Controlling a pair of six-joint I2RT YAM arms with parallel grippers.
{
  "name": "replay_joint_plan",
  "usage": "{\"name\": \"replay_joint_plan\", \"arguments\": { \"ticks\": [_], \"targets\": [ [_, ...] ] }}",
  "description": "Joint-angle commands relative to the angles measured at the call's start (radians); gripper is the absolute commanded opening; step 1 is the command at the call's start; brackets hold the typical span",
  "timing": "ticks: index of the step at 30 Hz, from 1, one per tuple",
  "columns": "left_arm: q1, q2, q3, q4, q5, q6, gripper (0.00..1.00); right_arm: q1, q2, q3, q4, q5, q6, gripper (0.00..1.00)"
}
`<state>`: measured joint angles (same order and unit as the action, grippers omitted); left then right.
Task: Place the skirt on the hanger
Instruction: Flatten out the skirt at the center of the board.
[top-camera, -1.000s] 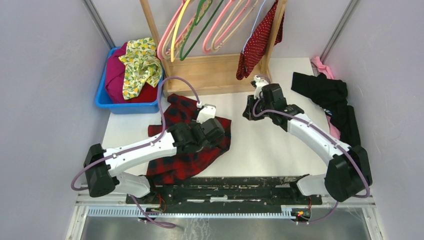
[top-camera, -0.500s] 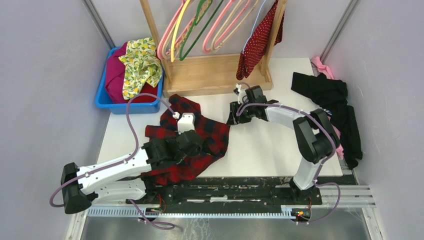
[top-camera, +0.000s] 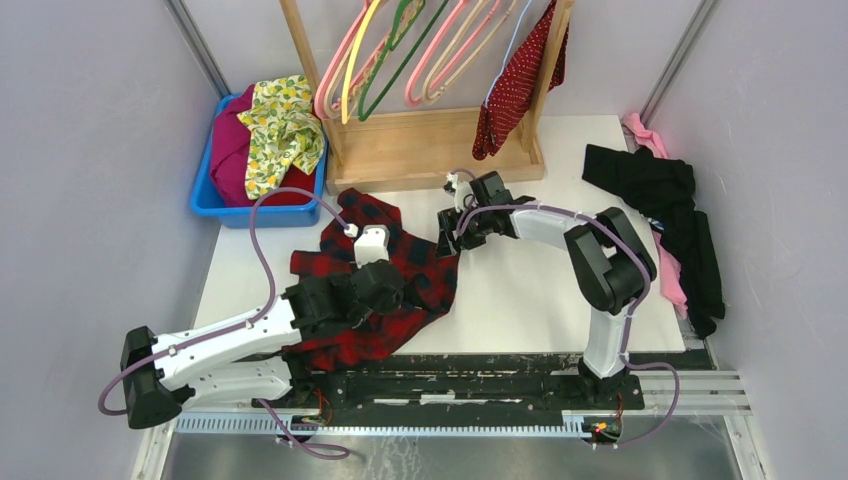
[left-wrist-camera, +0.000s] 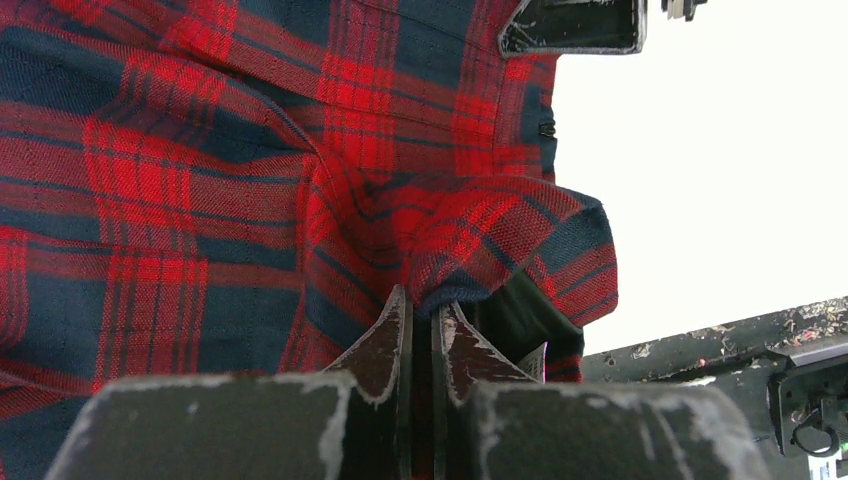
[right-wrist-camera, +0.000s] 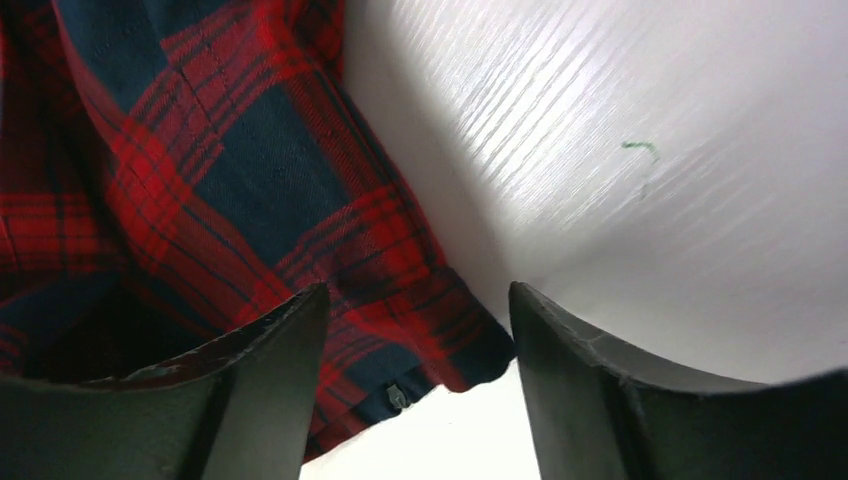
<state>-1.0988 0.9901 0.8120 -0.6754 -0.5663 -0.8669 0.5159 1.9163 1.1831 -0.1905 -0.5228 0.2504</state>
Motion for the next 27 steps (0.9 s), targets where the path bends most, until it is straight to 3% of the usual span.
{"name": "replay_joint_plan", "arguments": {
  "ticks": [1,3,6,7,14,21,27],
  "targets": [
    [0.000,-0.011,0.006,0.047,-0.017,-0.031,0.04,0.026,0.022,0.030,-0.062,0.021,-0.051,0.62],
    [0.000,-0.016,0.004,0.047,-0.017,-0.030,0.04,0.029,0.028,0.026,-0.086,0.031,-0.051,0.48],
    [0.001,-0.035,0.004,0.035,-0.018,-0.035,0.04,0.025,-0.016,-0.009,-0.100,0.072,-0.028,0.06],
    [0.000,-0.044,0.007,0.028,-0.022,-0.038,0.04,0.019,-0.048,-0.026,-0.105,0.089,-0.019,0.02],
    [0.001,-0.049,0.124,0.019,-0.054,0.027,0.03,-0.066,-0.396,-0.084,-0.257,0.212,0.040,0.01],
    [0.026,0.017,0.333,-0.013,-0.094,0.134,0.06,-0.114,-0.726,0.087,-0.555,0.376,0.065,0.01],
    [0.242,0.074,0.469,-0.011,0.114,0.238,0.06,-0.119,-0.791,0.308,-0.736,0.448,0.084,0.01]
  ]
}}
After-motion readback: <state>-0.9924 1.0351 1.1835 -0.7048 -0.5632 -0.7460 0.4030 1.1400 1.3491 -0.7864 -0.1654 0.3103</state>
